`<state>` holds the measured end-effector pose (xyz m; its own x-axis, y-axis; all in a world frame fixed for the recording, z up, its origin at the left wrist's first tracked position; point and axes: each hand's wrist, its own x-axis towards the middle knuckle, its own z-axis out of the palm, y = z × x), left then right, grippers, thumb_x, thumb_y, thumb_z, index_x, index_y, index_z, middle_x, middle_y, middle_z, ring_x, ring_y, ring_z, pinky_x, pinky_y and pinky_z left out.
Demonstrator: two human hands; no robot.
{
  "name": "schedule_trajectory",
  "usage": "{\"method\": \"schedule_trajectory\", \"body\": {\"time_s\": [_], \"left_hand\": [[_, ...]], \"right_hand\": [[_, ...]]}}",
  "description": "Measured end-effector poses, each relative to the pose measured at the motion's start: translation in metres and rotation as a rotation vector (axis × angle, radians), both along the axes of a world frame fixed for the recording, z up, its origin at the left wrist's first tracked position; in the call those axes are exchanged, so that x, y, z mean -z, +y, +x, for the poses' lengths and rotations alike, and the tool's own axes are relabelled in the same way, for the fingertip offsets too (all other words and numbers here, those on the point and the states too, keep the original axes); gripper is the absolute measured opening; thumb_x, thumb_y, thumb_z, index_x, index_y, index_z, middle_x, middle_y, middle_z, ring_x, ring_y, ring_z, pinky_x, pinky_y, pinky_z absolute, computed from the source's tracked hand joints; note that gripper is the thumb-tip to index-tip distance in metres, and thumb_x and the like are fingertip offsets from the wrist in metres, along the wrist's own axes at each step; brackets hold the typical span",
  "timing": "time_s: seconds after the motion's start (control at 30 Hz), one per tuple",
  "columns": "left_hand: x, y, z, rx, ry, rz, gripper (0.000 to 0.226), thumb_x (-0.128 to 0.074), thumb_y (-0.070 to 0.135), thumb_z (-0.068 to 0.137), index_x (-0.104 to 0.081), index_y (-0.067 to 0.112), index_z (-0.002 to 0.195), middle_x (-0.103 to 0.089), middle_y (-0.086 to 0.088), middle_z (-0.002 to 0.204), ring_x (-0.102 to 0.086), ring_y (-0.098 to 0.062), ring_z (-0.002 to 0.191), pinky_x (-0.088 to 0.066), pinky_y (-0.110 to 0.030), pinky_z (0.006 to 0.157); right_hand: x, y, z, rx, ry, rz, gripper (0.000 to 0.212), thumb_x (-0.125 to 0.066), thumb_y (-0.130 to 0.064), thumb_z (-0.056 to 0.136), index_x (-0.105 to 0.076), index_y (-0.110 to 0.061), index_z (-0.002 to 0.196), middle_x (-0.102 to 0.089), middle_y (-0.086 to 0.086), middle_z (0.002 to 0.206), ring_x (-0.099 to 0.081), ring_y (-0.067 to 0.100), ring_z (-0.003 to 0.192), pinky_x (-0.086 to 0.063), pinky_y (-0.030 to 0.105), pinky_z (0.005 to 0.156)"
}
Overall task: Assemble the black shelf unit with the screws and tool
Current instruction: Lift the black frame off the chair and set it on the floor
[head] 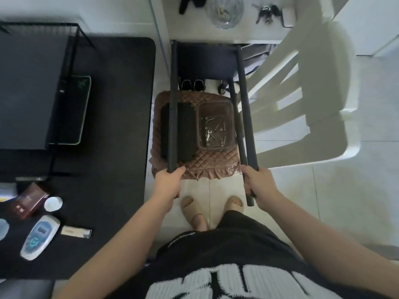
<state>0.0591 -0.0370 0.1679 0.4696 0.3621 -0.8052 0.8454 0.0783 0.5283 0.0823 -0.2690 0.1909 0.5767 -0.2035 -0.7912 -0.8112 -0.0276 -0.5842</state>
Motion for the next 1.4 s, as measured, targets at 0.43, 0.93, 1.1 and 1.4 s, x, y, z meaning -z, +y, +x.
{"method": "schedule_trajectory", "body": {"time_s": [0.43,0.93,1.1,1.4], "left_hand": [[-0.099,-0.018,-0.045,-0.027,-0.370,-0.002,0.030,-0.065,0.027,0.094,-0.052,0.020,0.068,-0.043,0.004,0.049,-0.040,-0.005,0.039,-0.036,-0.021,0.039],[-0.200,-0.032,-0.029,0.047,-0.873,-0.002,0.033,-0.068,0.049,0.077,-0.048,0.030,0.058,-0.037,0.006,0.048,-0.036,-0.010,0.039,-0.033,-0.024,0.040],[-0.238,-0.048,0.007,0.145,-1.047,-0.008,0.033,-0.068,0.053,0.079,-0.054,0.027,0.065,-0.042,0.000,0.049,-0.042,-0.015,0.040,-0.036,-0.029,0.041],[-0.280,-0.161,0.052,0.432,-1.244,-0.236,0.047,-0.066,0.044,0.080,-0.036,0.010,0.065,-0.032,-0.016,0.055,-0.034,-0.024,0.048,-0.033,-0.039,0.049]], "right_hand": [[-0.091,0.006,-0.046,-0.039,-0.355,-0.013,0.027,-0.058,-0.015,0.096,-0.043,-0.010,0.074,-0.035,0.000,0.046,-0.031,0.015,0.038,-0.029,0.025,0.038],[-0.197,-0.003,-0.051,0.090,-0.859,-0.049,0.026,-0.061,-0.016,0.097,-0.050,-0.006,0.075,-0.037,0.007,0.047,-0.035,0.018,0.037,-0.034,0.026,0.038],[-0.240,-0.018,-0.050,0.207,-1.079,-0.051,0.031,-0.062,-0.019,0.092,-0.049,-0.017,0.065,-0.035,0.002,0.044,-0.034,0.020,0.035,-0.032,0.025,0.038],[-0.275,-0.098,-0.077,0.538,-1.181,-0.280,0.023,-0.064,-0.040,0.083,-0.052,-0.034,0.064,-0.039,-0.005,0.045,-0.035,0.016,0.036,-0.033,0.024,0.039]]}}
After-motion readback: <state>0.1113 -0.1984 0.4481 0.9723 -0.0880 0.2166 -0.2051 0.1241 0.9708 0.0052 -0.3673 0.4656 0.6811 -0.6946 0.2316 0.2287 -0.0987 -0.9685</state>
